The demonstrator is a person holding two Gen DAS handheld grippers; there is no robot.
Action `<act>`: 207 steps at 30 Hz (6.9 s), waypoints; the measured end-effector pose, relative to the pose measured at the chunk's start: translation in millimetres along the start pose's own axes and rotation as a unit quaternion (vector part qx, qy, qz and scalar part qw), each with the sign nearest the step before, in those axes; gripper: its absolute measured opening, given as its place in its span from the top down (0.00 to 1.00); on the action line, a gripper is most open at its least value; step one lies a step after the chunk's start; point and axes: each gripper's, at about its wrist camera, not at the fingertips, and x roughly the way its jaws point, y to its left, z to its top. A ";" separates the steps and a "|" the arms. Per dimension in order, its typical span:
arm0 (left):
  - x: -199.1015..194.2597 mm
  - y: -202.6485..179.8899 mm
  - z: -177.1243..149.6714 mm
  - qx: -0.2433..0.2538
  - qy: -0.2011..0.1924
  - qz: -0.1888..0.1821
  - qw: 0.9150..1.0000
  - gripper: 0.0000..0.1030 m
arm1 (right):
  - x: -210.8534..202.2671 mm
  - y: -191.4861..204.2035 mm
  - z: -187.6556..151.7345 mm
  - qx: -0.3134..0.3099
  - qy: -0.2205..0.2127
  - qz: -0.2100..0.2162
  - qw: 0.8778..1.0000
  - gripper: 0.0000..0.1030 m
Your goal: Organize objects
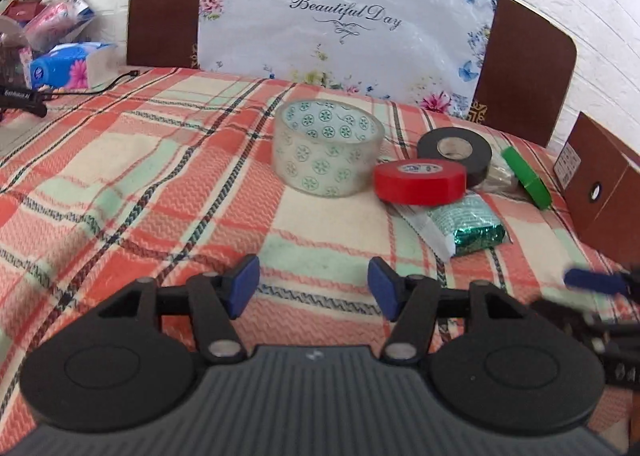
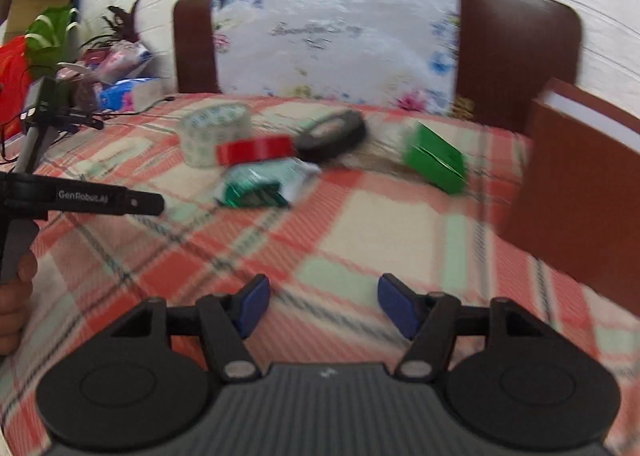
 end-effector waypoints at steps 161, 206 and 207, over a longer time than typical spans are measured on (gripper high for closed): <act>-9.3 -216.7 -15.8 0.213 0.205 -0.239 0.925 0.27 | -101.2 -75.5 -69.8 0.052 0.018 -0.114 0.992 0.15; 28.1 -63.9 29.8 0.069 0.053 -0.014 0.996 0.31 | -65.0 -88.6 -29.9 0.097 -0.071 -0.153 0.981 0.09; 30.4 -51.2 27.7 0.063 0.049 -0.001 0.997 0.31 | -60.6 -81.5 -26.3 0.086 -0.066 -0.145 0.984 0.09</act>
